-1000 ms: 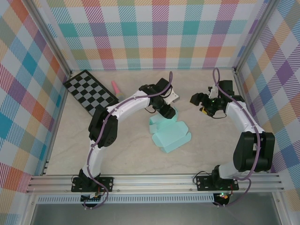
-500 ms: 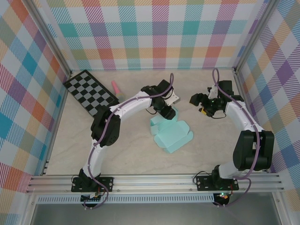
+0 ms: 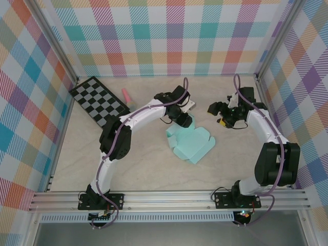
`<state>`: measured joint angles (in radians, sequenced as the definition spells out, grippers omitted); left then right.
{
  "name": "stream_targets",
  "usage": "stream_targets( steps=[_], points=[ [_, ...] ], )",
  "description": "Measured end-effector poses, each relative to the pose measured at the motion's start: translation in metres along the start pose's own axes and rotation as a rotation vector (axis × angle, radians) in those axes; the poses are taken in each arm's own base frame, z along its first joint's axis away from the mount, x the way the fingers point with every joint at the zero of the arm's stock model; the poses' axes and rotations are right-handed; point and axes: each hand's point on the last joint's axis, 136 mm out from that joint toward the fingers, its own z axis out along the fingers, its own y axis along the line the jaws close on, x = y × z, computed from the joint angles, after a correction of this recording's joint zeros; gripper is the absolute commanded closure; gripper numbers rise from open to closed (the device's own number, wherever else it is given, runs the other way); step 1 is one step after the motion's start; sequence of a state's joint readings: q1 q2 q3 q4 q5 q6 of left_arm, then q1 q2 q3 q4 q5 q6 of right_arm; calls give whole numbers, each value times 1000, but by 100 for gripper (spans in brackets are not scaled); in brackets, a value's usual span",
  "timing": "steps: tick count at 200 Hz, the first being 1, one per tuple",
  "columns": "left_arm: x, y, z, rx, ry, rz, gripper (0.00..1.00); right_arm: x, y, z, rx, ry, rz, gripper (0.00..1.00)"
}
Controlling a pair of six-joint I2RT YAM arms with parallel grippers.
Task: Fold the paper box
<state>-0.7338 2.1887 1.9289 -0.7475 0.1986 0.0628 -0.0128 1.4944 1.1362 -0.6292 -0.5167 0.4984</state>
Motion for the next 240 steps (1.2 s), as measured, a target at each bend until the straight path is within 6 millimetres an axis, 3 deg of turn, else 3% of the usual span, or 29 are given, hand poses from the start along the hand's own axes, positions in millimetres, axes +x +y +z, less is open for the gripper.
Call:
stream_targets(
  steps=[25, 55, 87, 114, 135, 172, 240],
  points=[
    [-19, 11, -13, -34, -80, -132, 57, 1, 12, -13, -25, -33, 135, 20],
    [-49, 40, -50, -94, -232, -374, 57, 8, 37, -34, -76, -72, 283, 22],
    [-69, 77, -83, -159, -384, -637, 57, 40, 59, -36, -64, -56, 434, 28],
    [-71, 97, -92, -208, -454, -831, 57, 73, 67, -37, -75, -59, 566, 30],
    [-70, 100, -93, -202, -481, -957, 56, 90, 73, -32, -84, -57, 653, 31],
    [-65, 100, -90, -163, -498, -1131, 56, 100, 78, -14, -85, -89, 825, 38],
    [-49, 85, -88, -55, -487, -1311, 56, 68, 80, 22, -139, -179, 1051, 53]
  ],
)
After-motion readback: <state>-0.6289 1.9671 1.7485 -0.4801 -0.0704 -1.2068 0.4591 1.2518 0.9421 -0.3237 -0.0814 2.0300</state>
